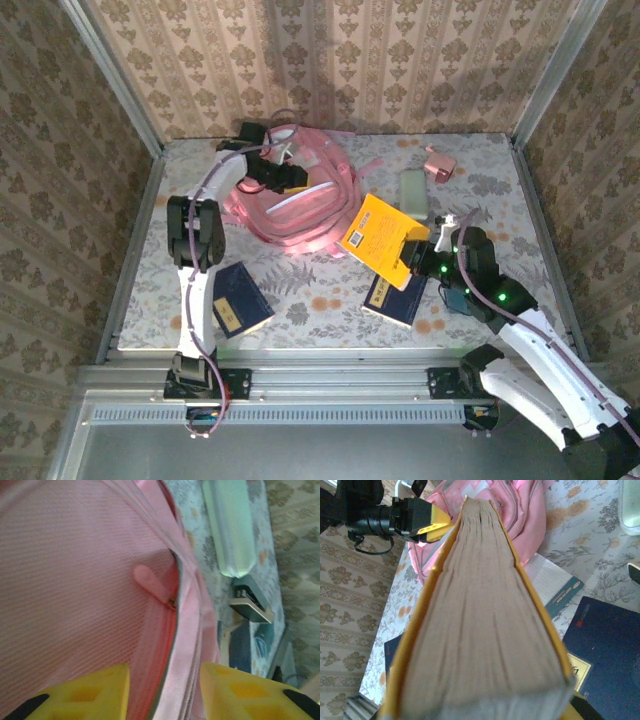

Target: Pack the student bag

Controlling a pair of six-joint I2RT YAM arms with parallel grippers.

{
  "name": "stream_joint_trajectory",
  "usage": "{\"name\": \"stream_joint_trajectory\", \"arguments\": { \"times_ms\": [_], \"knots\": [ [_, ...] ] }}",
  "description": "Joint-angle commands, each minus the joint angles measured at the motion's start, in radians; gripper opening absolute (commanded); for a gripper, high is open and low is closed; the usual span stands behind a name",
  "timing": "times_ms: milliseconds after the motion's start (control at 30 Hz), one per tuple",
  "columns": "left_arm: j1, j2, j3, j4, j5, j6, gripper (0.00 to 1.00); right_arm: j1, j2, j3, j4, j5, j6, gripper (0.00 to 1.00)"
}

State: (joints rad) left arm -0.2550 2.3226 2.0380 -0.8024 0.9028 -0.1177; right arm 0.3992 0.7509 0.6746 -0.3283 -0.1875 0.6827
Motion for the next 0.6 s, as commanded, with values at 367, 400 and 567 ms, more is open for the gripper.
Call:
{"name": "stream_joint_trajectory", "arguments": {
  "times_ms": [367, 400, 567],
  "knots": [
    [-0.047, -0.006, -0.067, -0.010, -0.019, 0.053, 0.28, -0.045, 0.107, 0.067, 0.089, -0.097, 0.022, 0.00],
    [-0.049, -0.007, -0.063, -0.019, -0.035, 0.060, 0.28, -0.046, 0.105, 0.073, 0.084, -0.097, 0.020, 0.00],
    [-0.061, -0.025, -0.034, -0.056, -0.169, 0.091, 0.35, -0.048, 0.094, 0.075, 0.075, -0.098, 0.031, 0.00]
  ]
}}
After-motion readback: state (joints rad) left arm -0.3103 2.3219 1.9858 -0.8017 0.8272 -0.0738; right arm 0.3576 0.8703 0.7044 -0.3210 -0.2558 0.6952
